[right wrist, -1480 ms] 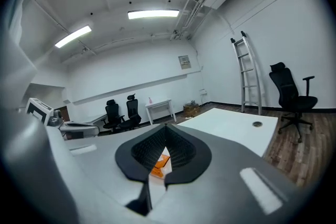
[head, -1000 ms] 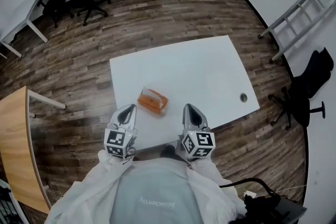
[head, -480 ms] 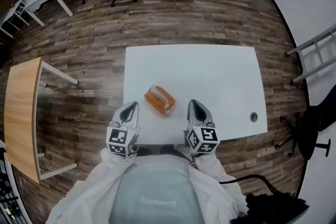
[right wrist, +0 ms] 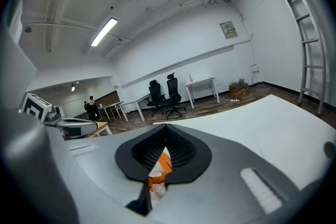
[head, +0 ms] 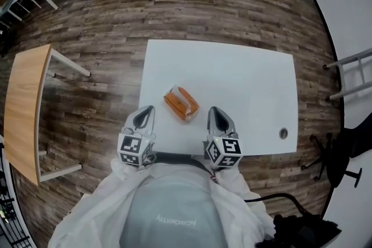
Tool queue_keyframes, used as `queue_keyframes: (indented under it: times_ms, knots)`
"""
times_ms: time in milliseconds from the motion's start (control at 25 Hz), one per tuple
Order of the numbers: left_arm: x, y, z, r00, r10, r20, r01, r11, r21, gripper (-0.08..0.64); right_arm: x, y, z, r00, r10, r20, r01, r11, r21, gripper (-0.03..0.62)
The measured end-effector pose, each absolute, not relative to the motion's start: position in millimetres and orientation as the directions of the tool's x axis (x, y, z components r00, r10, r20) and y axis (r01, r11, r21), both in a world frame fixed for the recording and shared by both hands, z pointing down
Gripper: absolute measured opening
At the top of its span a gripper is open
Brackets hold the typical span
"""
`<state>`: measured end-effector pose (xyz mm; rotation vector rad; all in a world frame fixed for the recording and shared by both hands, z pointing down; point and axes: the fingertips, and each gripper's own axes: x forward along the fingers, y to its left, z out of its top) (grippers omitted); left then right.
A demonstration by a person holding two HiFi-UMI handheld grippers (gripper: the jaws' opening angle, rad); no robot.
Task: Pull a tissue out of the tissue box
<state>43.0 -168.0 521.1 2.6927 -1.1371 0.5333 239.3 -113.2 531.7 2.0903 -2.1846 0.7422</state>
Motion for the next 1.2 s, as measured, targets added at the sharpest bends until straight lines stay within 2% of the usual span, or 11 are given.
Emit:
queue_keyframes:
  times_ms: [720,1200]
  knots:
    - [67.9,-187.9,522.3,0.727,-0.586,0.358,-0.641,-0.766,0.049,0.000,231.1,-124.0,522.9,-0.074,-0.929,0.362,-0.962,-0.030,-0.272,0.002]
    - [58.7,-191.8,526.6,0.714,-0.601,0.361,-0.663,-0.746,0.069,0.000,210.4,-139.0,528.6,-0.147,-0.905,0.398,-0.963,0.039,-0.267,0.002]
